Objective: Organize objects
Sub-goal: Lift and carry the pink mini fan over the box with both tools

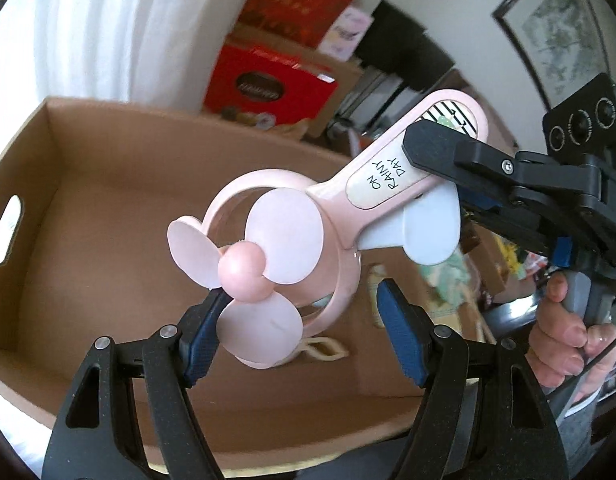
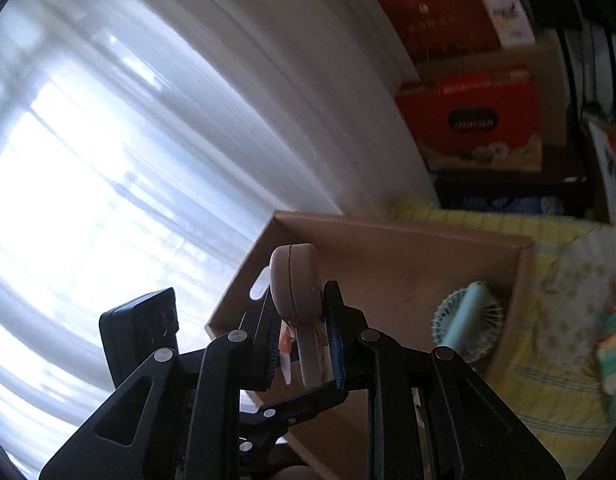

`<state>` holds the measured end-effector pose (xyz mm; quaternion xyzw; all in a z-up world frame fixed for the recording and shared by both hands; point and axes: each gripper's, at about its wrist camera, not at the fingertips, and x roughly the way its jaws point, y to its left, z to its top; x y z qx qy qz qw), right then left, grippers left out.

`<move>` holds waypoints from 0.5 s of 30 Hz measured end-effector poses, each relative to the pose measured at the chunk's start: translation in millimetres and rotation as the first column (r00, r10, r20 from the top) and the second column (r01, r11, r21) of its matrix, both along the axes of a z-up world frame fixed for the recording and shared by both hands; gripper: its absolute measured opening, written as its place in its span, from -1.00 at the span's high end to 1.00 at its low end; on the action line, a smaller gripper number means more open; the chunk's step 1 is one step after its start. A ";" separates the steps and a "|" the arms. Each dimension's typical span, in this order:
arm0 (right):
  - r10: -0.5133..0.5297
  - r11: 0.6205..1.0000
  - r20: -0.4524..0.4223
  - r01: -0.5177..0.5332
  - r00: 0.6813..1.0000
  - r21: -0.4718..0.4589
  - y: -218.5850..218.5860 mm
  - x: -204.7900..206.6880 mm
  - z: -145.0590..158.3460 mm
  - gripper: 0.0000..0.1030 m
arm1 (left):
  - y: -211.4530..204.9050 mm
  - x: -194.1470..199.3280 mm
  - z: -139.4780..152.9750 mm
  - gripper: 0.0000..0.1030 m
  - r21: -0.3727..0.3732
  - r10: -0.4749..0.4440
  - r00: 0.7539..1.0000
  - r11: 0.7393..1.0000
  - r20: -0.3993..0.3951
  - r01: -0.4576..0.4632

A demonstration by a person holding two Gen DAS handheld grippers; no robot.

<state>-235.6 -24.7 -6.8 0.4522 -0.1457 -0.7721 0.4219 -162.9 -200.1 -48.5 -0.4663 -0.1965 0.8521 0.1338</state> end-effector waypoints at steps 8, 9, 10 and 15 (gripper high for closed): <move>0.022 0.999 0.131 -0.018 0.991 -0.030 -30.3 -32.3 -51.3 0.61 | -17.9 -24.8 -31.4 -0.35 -0.124 0.006 0.989 0.992 0.151 0.013; 0.025 0.999 0.150 -0.020 0.988 -0.033 -32.0 -34.4 -56.2 0.61 | -19.3 -26.8 -34.8 -0.35 -0.136 0.006 0.986 0.991 0.166 0.017; 0.025 0.999 0.178 -0.018 0.984 -0.041 -33.4 -39.6 -64.8 0.61 | -20.8 -29.3 -38.8 -0.35 -0.149 0.003 0.983 0.989 0.184 0.025; 0.024 0.999 0.276 -0.013 0.961 -0.039 -33.3 -53.7 -92.7 0.62 | -24.4 -39.9 -59.4 -0.33 -0.158 -0.009 0.962 0.986 0.274 0.055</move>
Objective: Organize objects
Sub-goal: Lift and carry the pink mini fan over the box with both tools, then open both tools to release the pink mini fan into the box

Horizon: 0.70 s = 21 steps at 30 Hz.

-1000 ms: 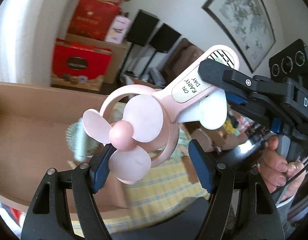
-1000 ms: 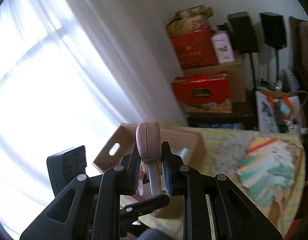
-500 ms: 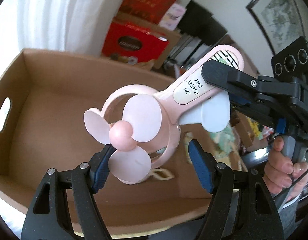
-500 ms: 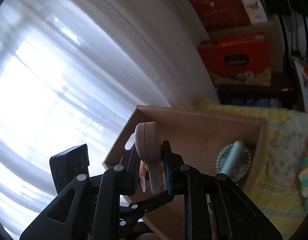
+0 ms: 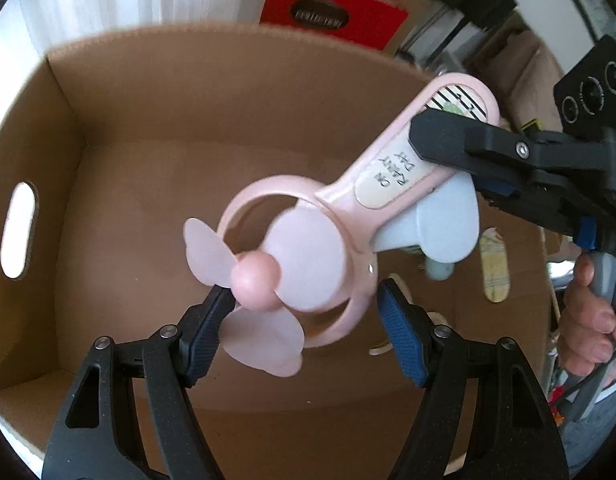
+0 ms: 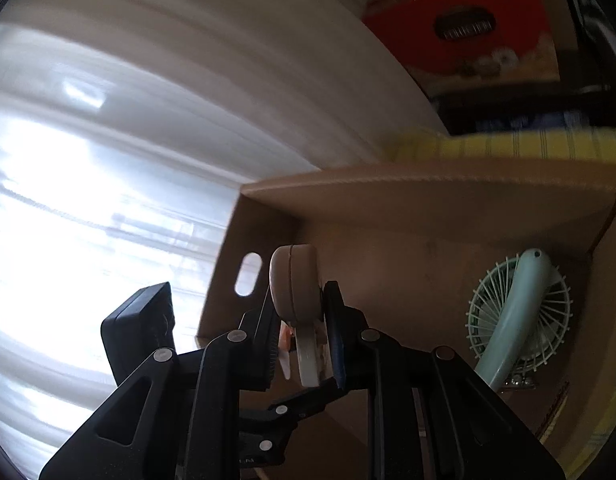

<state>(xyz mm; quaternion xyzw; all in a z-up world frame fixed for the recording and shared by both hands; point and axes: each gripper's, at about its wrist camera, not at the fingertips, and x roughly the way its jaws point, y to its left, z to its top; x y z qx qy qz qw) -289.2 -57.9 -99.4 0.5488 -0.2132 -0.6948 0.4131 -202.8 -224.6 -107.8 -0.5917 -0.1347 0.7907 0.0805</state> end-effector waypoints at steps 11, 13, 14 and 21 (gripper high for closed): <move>0.023 0.961 -0.036 -0.012 0.999 0.276 -21.6 -15.2 -10.7 0.35 | 5.9 -10.8 -7.6 -0.32 -0.072 -0.039 0.997 0.996 0.072 0.044; 0.035 0.932 -0.049 -0.015 0.998 0.361 -27.2 -15.7 -15.3 0.24 | 6.1 -11.8 -9.7 -0.32 -0.081 -0.040 0.996 0.996 0.083 0.047; 0.048 0.922 -0.060 -0.021 0.997 0.388 -29.7 -14.6 -17.1 0.22 | 6.2 -12.8 -9.7 -0.32 -0.082 -0.042 0.995 0.995 0.086 0.049; 0.047 0.862 -0.096 0.008 0.994 0.507 -31.1 -19.7 -25.2 -0.09 | 17.2 -39.9 -11.8 -0.31 -0.195 -0.049 0.991 0.978 0.121 0.072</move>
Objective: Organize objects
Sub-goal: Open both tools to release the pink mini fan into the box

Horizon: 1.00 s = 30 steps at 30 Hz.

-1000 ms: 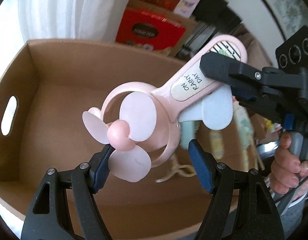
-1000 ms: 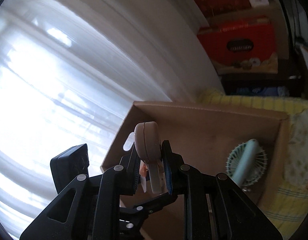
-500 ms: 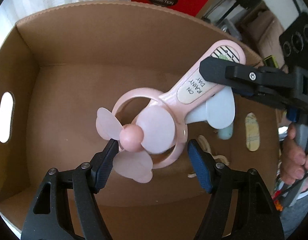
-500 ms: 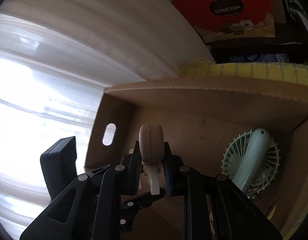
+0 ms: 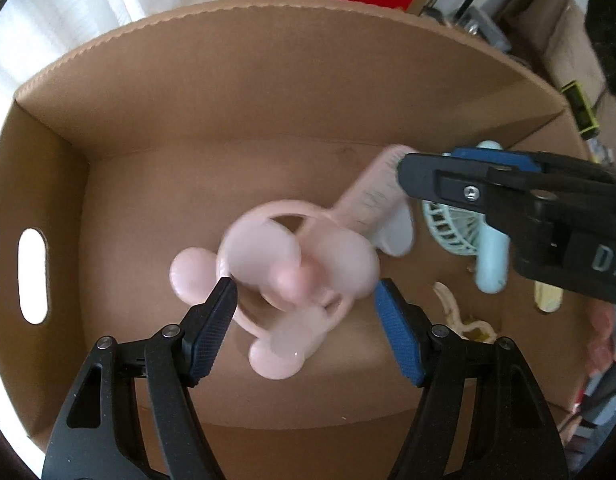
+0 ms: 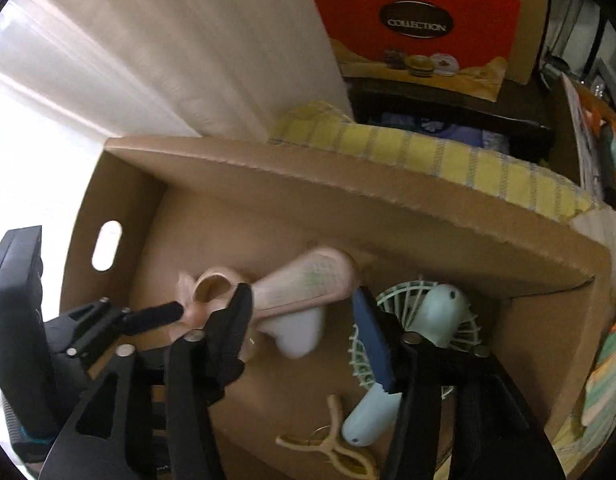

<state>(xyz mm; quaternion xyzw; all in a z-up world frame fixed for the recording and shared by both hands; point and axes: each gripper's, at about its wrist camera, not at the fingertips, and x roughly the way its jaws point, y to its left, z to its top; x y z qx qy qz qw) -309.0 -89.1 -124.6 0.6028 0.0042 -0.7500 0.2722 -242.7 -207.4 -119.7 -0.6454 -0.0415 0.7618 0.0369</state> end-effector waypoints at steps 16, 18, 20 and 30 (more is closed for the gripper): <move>0.036 0.995 -0.121 -0.046 0.992 -0.086 51.7 48.3 70.3 -0.25 | 7.1 33.9 43.8 -0.45 0.061 0.025 0.981 0.998 -0.193 -0.014; 0.033 0.994 -0.119 -0.045 0.992 -0.103 62.2 56.3 76.5 -0.28 | 15.0 39.4 55.9 -0.55 0.026 0.023 0.967 1.000 -0.253 -0.017; 0.026 0.993 -0.125 -0.040 0.992 -0.112 71.6 61.8 80.7 -0.29 | 24.1 38.8 64.3 -0.56 0.044 0.024 0.958 0.999 -0.286 -0.012; -0.036 0.995 -0.196 0.017 0.980 -0.098 134.8 92.8 101.4 -0.42 | 55.6 63.5 105.7 -0.87 0.110 0.014 0.934 0.994 -0.358 0.027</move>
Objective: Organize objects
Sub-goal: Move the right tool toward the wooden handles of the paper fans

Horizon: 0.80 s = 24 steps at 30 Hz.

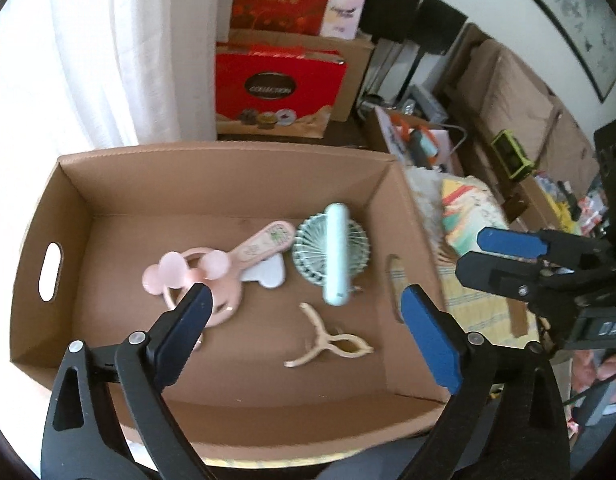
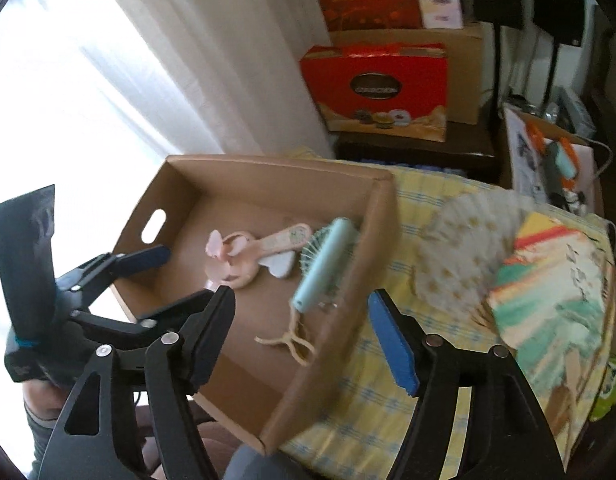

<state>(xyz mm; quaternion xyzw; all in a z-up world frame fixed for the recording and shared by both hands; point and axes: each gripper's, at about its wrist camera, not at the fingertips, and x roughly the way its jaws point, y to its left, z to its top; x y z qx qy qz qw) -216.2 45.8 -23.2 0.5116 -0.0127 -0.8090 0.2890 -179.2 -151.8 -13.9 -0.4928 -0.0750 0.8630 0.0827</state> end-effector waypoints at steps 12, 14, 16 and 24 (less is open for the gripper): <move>-0.113 0.992 -0.074 0.116 0.991 0.040 88.5 48.3 -4.3 -0.56 | 77.9 38.7 11.3 -0.88 0.022 -0.120 0.993 0.992 -0.017 0.121; -0.136 0.989 -0.082 0.139 0.987 0.042 106.6 54.4 -3.1 -0.56 | 91.8 42.3 11.6 -0.89 0.026 -0.142 0.990 0.989 -0.019 0.143; -0.162 0.985 -0.090 0.167 0.983 0.045 124.9 59.2 -1.7 -0.56 | 108.1 46.7 10.8 -0.89 0.032 -0.167 0.986 0.985 -0.020 0.168; -0.279 0.956 -0.105 0.286 0.954 0.058 192.6 71.7 -8.7 -0.56 | 154.9 54.9 -1.8 -1.00 0.083 -0.217 0.976 0.973 -0.005 0.216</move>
